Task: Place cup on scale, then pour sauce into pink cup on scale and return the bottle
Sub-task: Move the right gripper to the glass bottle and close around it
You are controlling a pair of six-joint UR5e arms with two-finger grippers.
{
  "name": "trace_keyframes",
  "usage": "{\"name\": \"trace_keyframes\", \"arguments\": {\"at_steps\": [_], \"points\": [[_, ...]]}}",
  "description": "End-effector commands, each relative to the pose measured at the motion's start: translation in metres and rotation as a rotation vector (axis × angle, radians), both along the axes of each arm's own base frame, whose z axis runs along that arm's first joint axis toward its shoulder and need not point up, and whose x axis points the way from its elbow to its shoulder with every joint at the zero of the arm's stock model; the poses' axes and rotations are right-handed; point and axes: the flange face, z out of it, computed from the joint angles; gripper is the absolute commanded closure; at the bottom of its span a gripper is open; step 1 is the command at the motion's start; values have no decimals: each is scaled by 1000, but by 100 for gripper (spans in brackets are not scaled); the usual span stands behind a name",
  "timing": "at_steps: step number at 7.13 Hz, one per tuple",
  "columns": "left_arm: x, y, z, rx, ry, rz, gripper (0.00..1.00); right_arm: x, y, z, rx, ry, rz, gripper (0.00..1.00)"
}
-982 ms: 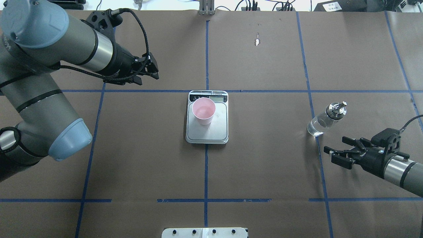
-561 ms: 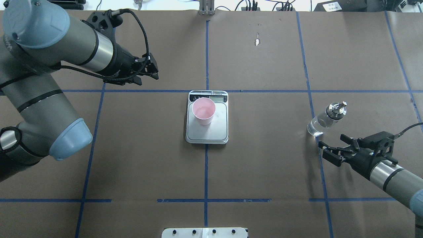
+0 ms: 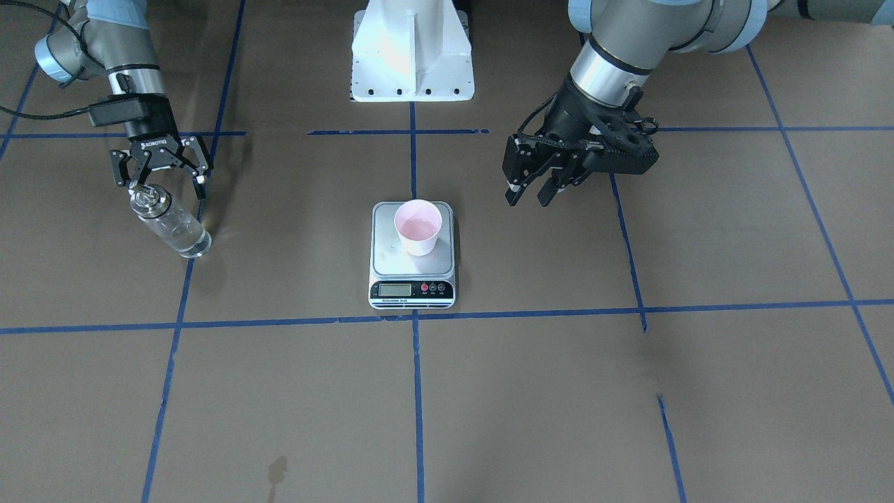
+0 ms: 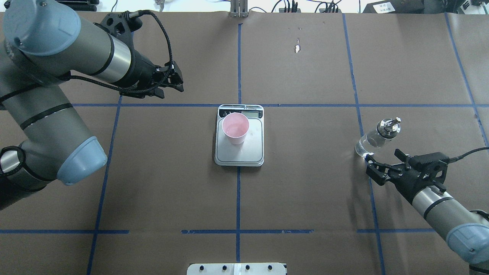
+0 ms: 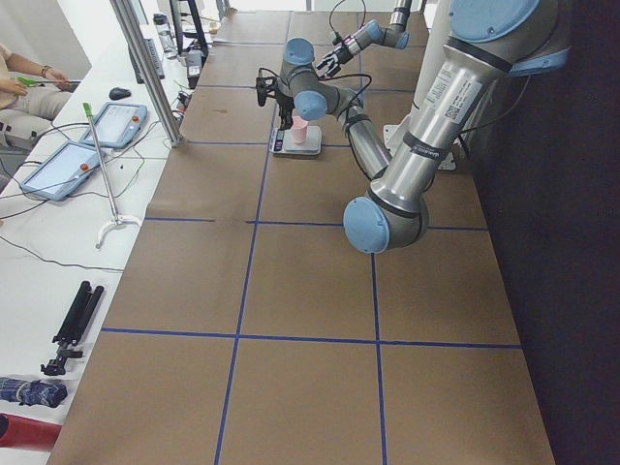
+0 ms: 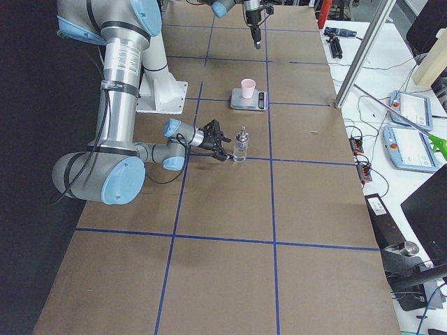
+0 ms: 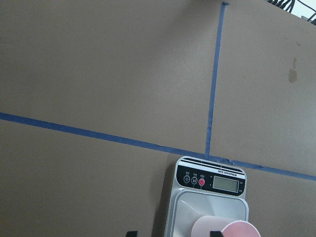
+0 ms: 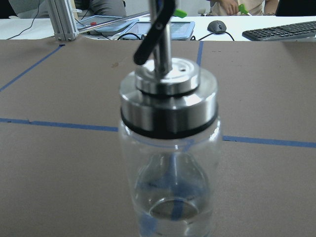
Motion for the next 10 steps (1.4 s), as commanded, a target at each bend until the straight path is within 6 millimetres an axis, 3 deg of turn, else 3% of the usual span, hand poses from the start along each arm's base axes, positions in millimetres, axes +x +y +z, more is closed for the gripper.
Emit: {"name": "trace_keyframes", "arguments": {"at_steps": [1, 7, 8, 9, 10], "points": [[-1, 0, -1, 3, 1, 0, 42, -3, -1, -5, 10, -13, 73, 0], [0, 0, 1, 5, -3, 2, 42, -8, -3, 3, 21, -6, 106, 0], [-1, -1, 1, 4, -4, 0, 42, -15, -5, -2, 22, -19, 108, 0], [0, 0, 0, 6, -2, 2, 42, -39, -10, -2, 23, -25, 109, 0], [-1, -1, 0, 6, -4, -1, 42, -44, -12, 7, 21, -9, 111, 0]]}}
